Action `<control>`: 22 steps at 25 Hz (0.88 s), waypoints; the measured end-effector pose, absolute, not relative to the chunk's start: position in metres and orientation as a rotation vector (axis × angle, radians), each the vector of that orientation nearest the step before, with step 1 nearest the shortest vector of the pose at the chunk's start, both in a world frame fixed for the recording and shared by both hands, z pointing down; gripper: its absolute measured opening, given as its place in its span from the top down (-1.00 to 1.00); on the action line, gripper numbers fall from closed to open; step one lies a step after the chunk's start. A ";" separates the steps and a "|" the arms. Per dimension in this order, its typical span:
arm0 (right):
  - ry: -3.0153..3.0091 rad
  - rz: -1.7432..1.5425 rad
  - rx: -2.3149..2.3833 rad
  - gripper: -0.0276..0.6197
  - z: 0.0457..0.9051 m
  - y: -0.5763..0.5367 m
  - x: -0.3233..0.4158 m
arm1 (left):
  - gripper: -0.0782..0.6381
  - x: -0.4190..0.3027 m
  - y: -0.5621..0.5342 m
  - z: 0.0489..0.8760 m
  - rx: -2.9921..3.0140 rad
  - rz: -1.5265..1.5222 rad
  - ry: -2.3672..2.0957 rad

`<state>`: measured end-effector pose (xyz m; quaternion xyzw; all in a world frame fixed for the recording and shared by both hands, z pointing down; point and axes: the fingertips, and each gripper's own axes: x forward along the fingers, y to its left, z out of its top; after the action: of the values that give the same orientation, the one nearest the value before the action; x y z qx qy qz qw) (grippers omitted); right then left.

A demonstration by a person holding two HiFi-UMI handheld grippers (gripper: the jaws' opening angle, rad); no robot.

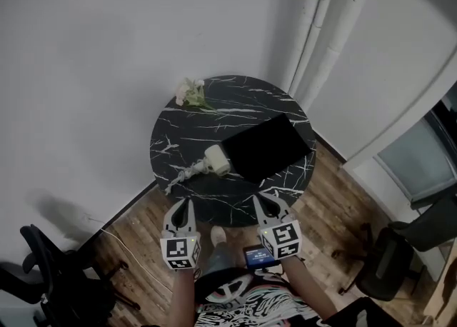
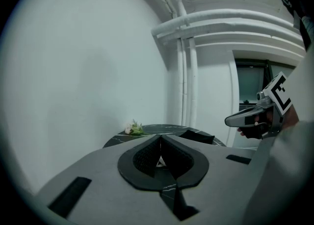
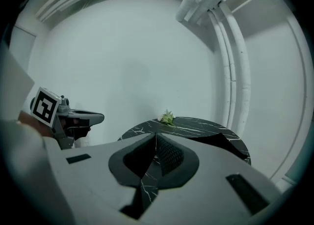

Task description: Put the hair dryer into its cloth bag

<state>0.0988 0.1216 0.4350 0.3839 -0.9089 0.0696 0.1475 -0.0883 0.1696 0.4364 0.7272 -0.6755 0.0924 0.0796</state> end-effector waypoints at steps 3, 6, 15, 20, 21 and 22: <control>-2.582 0.209 1.127 0.86 0.437 0.093 0.087 | 0.74 -0.112 0.136 0.440 2.160 0.287 -2.017; -2.541 0.221 1.156 0.86 0.442 0.066 0.078 | 0.74 -0.128 0.106 0.445 2.165 0.304 -1.999; -2.424 0.248 1.190 0.86 0.463 0.016 0.053 | 0.74 -0.150 0.039 0.478 2.248 0.354 -1.845; -2.360 0.333 1.227 0.86 0.483 0.000 0.054 | 0.74 -0.160 0.011 0.482 2.276 0.333 -1.802; -2.348 0.336 1.235 0.86 0.484 0.001 0.056 | 0.74 -0.160 0.007 0.483 2.281 0.332 -1.794; -2.338 0.335 1.241 0.86 0.484 0.002 0.058 | 0.74 -0.159 0.005 0.485 2.288 0.336 -1.783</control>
<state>0.0580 0.0025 0.4839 0.4522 -0.8518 0.1222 0.2346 -0.1592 0.0048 0.4850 0.7787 -0.6069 0.1143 0.1105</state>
